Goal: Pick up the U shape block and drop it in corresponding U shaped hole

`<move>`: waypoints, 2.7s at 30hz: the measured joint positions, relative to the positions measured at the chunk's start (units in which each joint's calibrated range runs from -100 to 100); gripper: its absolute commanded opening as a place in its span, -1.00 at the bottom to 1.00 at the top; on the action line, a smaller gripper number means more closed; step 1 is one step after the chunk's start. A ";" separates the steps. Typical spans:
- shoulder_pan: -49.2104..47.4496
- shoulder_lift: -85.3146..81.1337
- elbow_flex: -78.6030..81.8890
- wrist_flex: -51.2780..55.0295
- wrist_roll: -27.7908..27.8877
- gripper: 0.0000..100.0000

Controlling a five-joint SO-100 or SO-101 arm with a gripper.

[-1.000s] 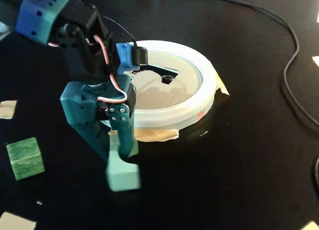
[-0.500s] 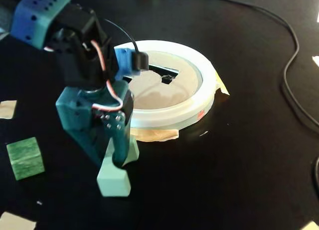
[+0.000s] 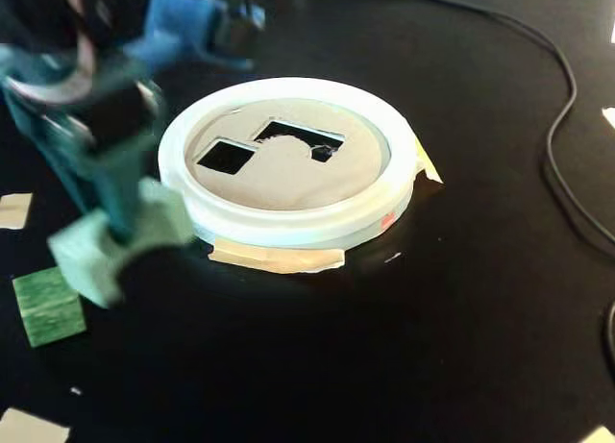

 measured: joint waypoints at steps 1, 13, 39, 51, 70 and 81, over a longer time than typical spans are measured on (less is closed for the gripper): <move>-1.20 -1.78 0.00 1.45 -2.49 -0.89; -28.97 -7.94 -1.76 -4.07 -33.99 -0.90; -49.65 18.99 -0.59 -49.27 -52.60 -0.92; -49.95 24.07 -0.59 -54.22 -52.65 -0.90; -50.15 23.99 5.86 -55.29 -55.78 -0.87; -50.15 23.99 5.86 -55.29 -55.78 -0.87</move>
